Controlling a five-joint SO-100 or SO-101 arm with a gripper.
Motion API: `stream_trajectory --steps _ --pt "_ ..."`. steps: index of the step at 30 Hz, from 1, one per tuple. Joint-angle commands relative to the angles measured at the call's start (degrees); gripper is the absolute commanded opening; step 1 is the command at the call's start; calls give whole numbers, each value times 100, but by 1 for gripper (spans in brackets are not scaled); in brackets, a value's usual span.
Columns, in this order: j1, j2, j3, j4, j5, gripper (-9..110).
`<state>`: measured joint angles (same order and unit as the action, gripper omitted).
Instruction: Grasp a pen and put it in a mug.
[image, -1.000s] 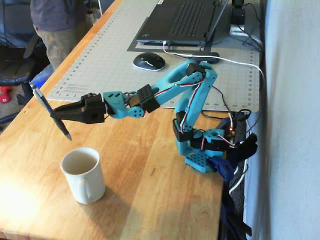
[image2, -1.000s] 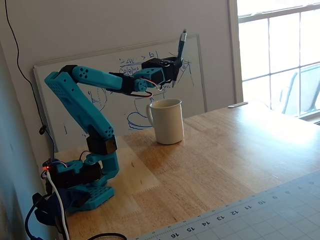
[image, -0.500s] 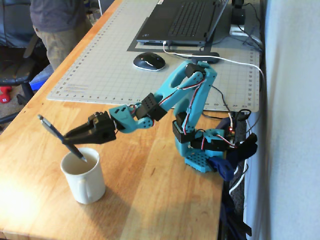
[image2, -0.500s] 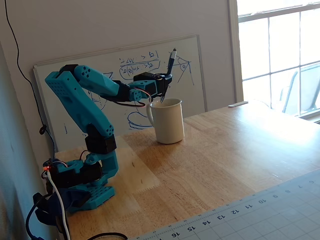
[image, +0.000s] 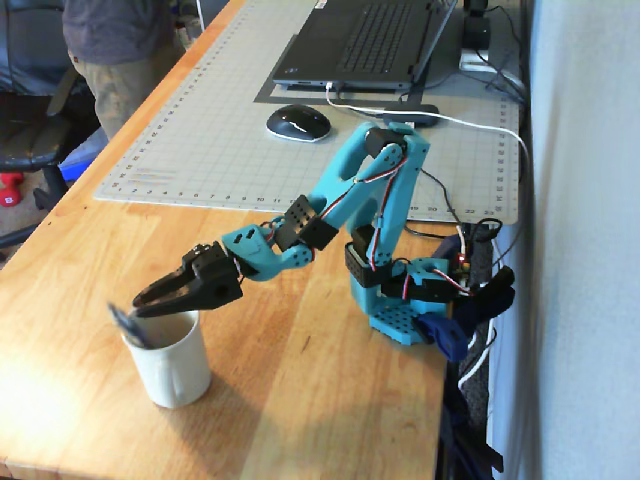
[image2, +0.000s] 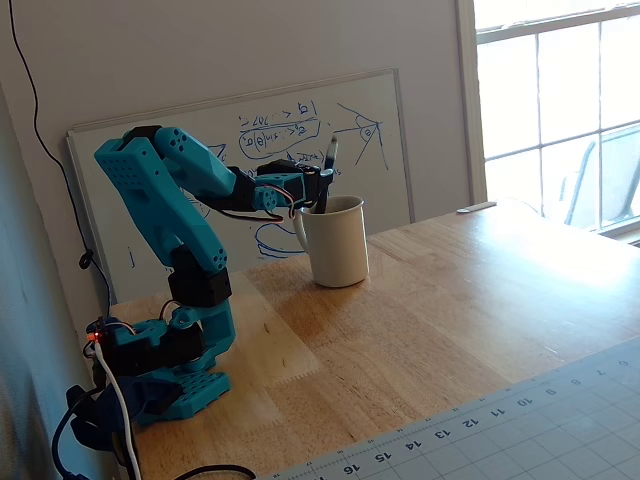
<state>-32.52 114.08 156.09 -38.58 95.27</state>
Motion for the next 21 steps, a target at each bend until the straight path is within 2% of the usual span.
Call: stream_trajectory --steps 1,5,12,16,21 --pt "-62 114 -114 -185 -35 17" --pt "-9 562 -53 -123 -26 22" --pt "220 1125 -79 281 -132 23" --pt "352 1714 -97 1230 -1072 22" --pt "712 2373 -149 3085 -2646 22"
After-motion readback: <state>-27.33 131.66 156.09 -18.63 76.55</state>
